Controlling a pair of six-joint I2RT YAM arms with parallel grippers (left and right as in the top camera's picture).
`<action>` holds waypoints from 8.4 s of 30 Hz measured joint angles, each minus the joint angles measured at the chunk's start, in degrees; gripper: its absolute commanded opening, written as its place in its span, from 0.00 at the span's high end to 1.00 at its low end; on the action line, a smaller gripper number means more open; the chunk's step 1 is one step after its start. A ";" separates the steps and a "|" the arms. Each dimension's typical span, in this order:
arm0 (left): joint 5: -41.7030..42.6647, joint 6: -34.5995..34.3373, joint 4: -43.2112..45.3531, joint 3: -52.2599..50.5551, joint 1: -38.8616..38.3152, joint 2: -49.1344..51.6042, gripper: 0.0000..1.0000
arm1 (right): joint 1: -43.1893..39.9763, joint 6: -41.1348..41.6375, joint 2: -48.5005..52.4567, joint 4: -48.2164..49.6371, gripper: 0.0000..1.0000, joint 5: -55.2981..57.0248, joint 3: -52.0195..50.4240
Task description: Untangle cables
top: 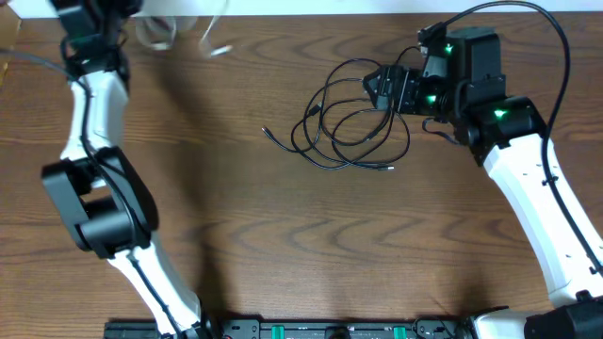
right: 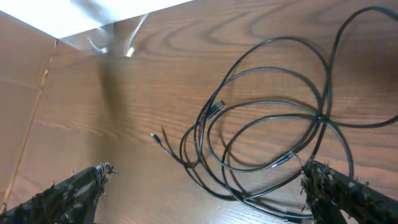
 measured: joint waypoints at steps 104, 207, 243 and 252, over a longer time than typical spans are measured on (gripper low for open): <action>2.73 -13.53 -26.51 2.82 3.39 11.67 0.04 | 1.51 -2.89 0.00 -10.51 0.01 0.00 0.00; -2.64 -7.72 -81.31 -1.20 -28.06 -24.30 0.02 | -4.35 12.79 -14.97 53.37 0.98 -7.69 9.70; -2.38 -11.34 -80.06 -1.18 -28.04 -24.30 0.02 | 8.90 -26.34 11.45 -23.23 0.99 -19.02 13.20; 2.93 -15.56 -76.87 -1.18 -27.87 -24.30 0.02 | 14.82 -46.95 11.45 -31.10 0.99 -27.47 13.20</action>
